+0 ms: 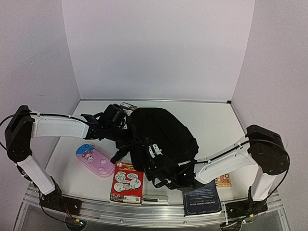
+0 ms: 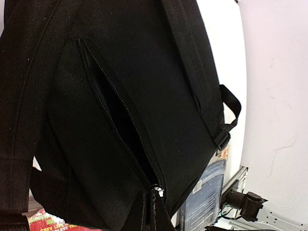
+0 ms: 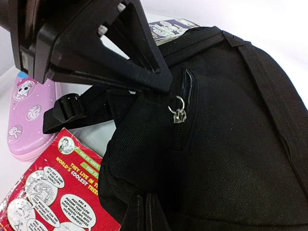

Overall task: Pack the student bag
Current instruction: Zip the student bag at the center of the board.

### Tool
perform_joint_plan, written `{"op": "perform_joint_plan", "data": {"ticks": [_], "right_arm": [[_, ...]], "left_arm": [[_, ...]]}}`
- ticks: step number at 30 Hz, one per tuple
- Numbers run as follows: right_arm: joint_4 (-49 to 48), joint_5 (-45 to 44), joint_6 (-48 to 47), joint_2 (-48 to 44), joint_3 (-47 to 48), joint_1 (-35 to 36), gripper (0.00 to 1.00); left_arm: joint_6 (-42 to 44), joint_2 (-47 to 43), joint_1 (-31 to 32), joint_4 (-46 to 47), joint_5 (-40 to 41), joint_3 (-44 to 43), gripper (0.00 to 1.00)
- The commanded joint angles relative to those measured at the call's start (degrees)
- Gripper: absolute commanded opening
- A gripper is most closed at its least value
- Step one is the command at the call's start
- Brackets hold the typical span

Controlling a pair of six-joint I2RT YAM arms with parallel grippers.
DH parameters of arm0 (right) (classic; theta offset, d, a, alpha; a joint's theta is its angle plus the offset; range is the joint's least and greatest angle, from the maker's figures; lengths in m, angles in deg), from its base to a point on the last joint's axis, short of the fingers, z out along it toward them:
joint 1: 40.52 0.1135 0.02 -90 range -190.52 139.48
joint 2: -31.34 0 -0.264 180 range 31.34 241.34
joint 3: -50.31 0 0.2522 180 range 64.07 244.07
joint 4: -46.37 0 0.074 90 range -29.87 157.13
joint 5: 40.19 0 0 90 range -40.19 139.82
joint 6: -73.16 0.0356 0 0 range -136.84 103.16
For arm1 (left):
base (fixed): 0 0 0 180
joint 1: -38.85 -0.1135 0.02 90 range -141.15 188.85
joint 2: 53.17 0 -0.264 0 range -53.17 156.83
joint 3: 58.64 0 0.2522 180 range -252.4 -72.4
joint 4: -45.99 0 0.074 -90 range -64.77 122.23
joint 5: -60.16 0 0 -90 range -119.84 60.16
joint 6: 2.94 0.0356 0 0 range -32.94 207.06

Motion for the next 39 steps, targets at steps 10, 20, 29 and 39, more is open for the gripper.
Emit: {"op": "perform_joint_plan", "data": {"ticks": [10,20,29,39], "right_arm": [[3.51,0.12,5.71,-4.90,-5.56,1.33,0.00],[4.18,-0.34,7.14,-5.99,-6.18,2.08,0.00],[4.65,-0.97,8.26,-7.18,-6.93,2.57,0.00],[5.05,-0.13,7.71,-9.55,-5.80,2.78,0.09]], "left_arm": [[0.22,5.09,-8.35,8.58,-0.36,-1.77,0.00],[2.31,8.18,-12.84,9.73,-0.68,-5.30,0.00],[7.11,11.98,-16.07,10.76,-0.32,-10.16,0.00],[8.40,9.72,-16.08,10.99,-6.67,-10.68,0.08]]}}
